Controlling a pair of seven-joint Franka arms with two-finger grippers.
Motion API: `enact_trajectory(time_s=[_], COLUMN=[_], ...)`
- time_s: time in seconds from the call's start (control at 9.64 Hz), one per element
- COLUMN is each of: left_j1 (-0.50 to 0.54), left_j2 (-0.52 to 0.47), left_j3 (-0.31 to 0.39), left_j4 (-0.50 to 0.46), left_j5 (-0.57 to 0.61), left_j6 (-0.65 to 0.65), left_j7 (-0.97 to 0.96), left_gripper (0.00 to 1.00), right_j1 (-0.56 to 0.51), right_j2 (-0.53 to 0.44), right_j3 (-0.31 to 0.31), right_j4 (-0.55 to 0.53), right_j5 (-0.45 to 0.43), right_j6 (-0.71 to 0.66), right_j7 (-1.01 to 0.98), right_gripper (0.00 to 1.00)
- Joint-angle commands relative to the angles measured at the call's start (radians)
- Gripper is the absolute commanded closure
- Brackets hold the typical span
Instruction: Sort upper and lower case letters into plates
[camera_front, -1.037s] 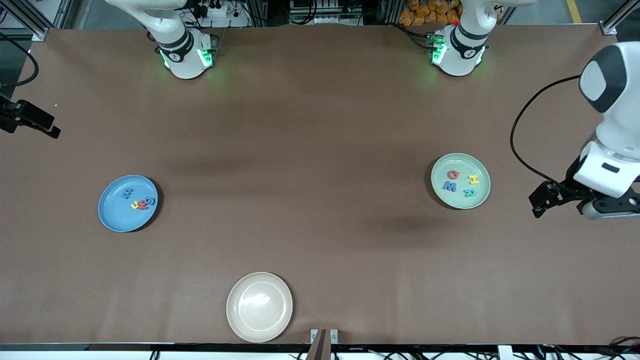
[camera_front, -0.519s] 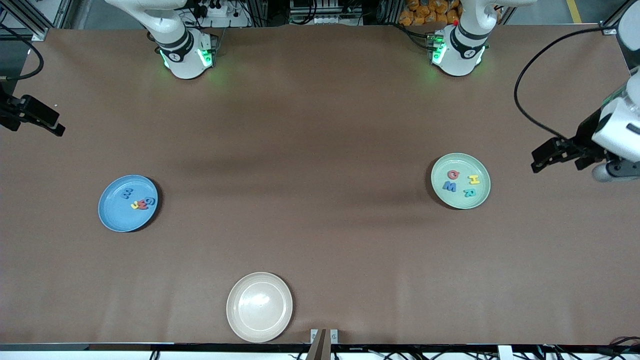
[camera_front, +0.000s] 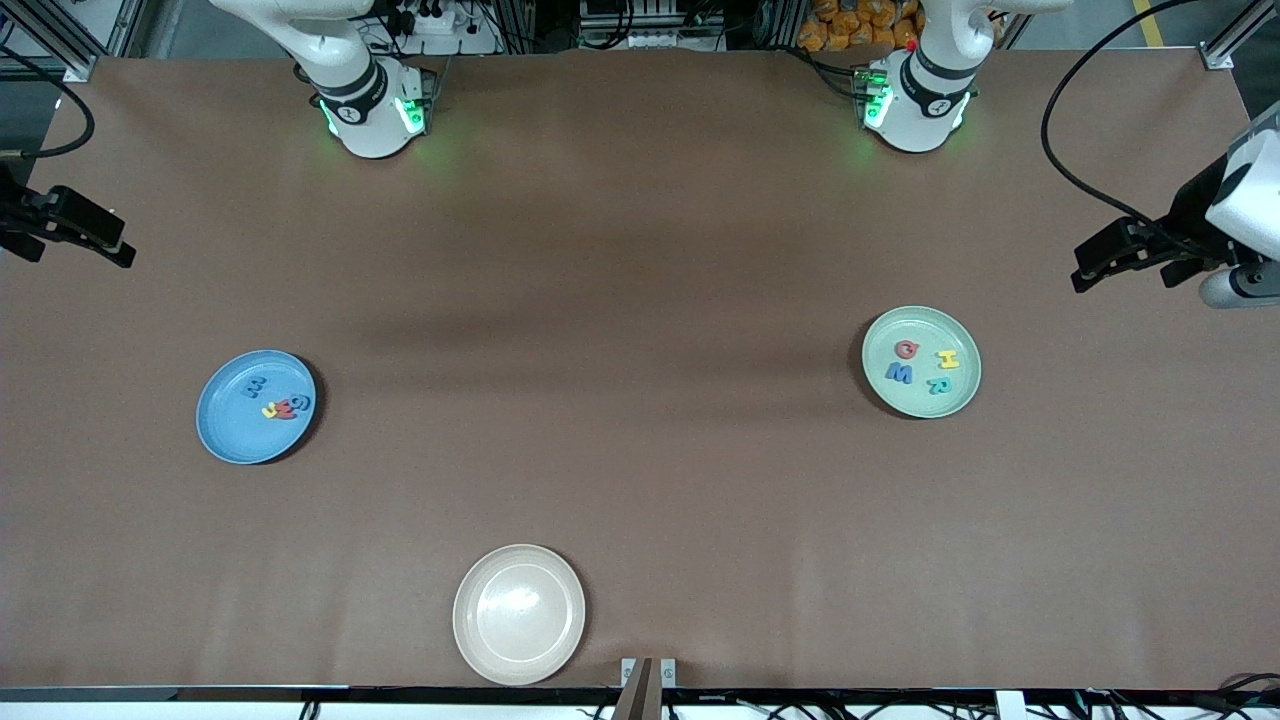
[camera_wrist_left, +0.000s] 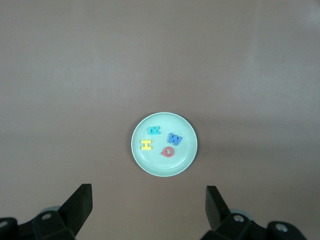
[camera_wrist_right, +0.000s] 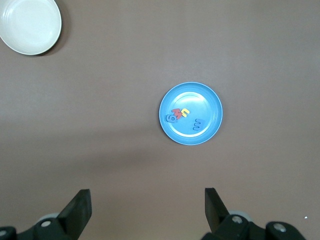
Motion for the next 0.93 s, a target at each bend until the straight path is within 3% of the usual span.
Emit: enact_trajectory(time_s=[0.0, 0.83], left_j1=[0.002, 0.039], left_j2=[-0.018, -0.035], left_j3=[0.014, 0.015], left_j4=[-0.007, -0.004], left_j5=[-0.009, -0.010], left_j6=[-0.021, -0.063], left_j7=[0.033, 0.075], left_gripper=[0.00, 0.00], right_j1=[-0.003, -0.004], right_j2=[-0.003, 0.005], right_j3=[0.005, 0.003], right_j4=[0.012, 0.009], right_j5=[-0.007, -0.004], right_j6=[-0.020, -0.027], right_j7=[-0.012, -0.012], right_gripper=[0.00, 0.00])
